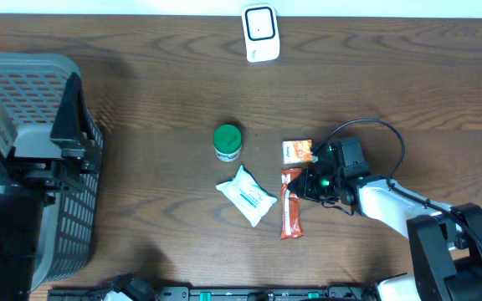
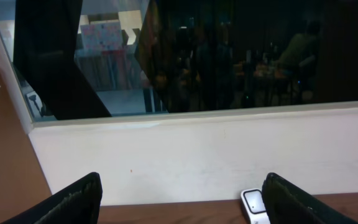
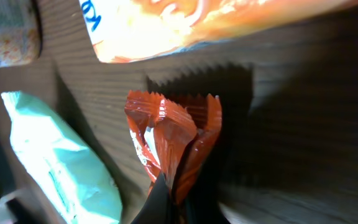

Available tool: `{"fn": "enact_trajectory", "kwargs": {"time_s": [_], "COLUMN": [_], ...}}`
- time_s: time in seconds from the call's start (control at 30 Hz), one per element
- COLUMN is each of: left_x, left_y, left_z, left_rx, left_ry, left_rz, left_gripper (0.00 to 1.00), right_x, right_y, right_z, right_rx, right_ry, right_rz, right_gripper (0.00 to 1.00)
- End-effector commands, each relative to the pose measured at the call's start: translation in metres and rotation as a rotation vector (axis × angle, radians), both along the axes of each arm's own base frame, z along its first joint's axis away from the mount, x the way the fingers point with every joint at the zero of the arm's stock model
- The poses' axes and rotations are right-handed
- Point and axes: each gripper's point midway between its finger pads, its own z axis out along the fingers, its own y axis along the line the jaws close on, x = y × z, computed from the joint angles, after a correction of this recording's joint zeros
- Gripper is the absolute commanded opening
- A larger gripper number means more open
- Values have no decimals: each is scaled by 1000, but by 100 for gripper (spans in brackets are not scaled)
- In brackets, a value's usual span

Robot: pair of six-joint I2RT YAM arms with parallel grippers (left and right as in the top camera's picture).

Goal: Scan the item barcode
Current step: 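Lift the chocolate bar with the right gripper and raise it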

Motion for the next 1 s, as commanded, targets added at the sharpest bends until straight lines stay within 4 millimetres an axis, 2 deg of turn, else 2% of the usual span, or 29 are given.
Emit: {"fn": "enact_trajectory", "kwargs": {"time_s": [0.0, 0.13, 0.2, 0.4, 0.53, 0.57, 0.8, 0.97], "left_x": [-1, -1, -1, -1, -1, 0, 0, 0], "left_y": [3, 3, 3, 3, 3, 2, 2, 2], "left_z": [0, 0, 0, -1, -3, -4, -4, -4], "left_rx": [-3, -3, -3, 0, 7, 9, 9, 9], "left_ry": [-6, -6, -6, -2, 7, 10, 10, 10], "left_rz": [13, 13, 12, 12, 12, 12, 12, 13], "left_gripper": [82, 82, 82, 82, 82, 82, 82, 82], "right_x": [-48, -33, -27, -10, -2, -3, -12, -14], "right_y": [-16, 12, 15, -2, -14, -17, -14, -11], "right_z": [-46, -2, 24, 96, 136, 153, 201, 224], "right_rx": [-81, 155, 252, 460, 540, 576, 702, 772], "right_ry": [157, 89, 60, -12, -70, -76, -70, -65], "right_rz": [10, 56, 51, -57, -128, -162, -181, -166], "right_gripper": [1, 1, 1, 1, 2, 2, 2, 2]}}
